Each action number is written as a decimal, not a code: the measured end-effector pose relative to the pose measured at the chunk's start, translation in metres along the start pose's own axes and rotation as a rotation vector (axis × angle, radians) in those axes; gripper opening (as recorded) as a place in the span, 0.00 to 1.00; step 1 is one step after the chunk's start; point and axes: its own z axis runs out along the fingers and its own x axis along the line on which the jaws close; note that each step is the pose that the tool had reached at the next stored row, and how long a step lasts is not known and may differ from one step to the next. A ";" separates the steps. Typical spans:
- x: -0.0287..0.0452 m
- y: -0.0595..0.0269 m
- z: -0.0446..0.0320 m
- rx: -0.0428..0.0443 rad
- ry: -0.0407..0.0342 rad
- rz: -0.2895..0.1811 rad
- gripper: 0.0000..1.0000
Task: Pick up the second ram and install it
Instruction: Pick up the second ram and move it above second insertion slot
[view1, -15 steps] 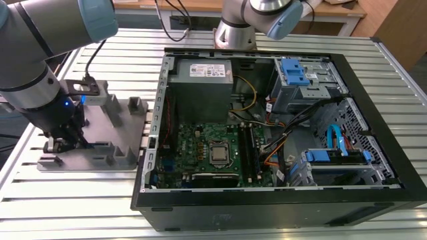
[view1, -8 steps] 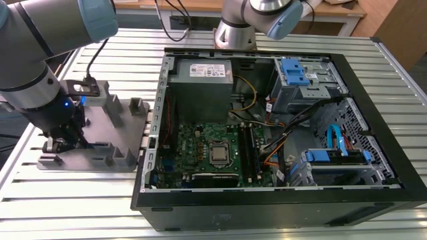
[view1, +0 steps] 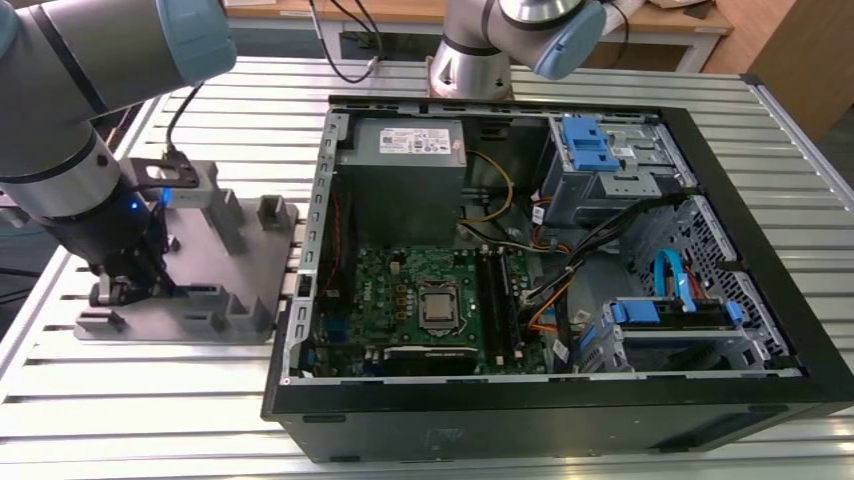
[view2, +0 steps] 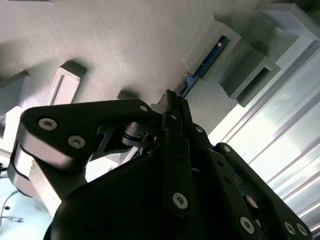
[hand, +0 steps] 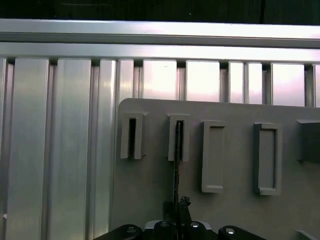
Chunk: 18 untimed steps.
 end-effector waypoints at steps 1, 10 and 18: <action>0.0000 0.0000 0.0000 -0.0004 0.0002 -0.016 0.14; 0.0000 0.0000 0.0002 0.0002 -0.0002 0.013 0.14; 0.0000 0.0000 0.0002 0.0002 -0.0002 0.014 0.14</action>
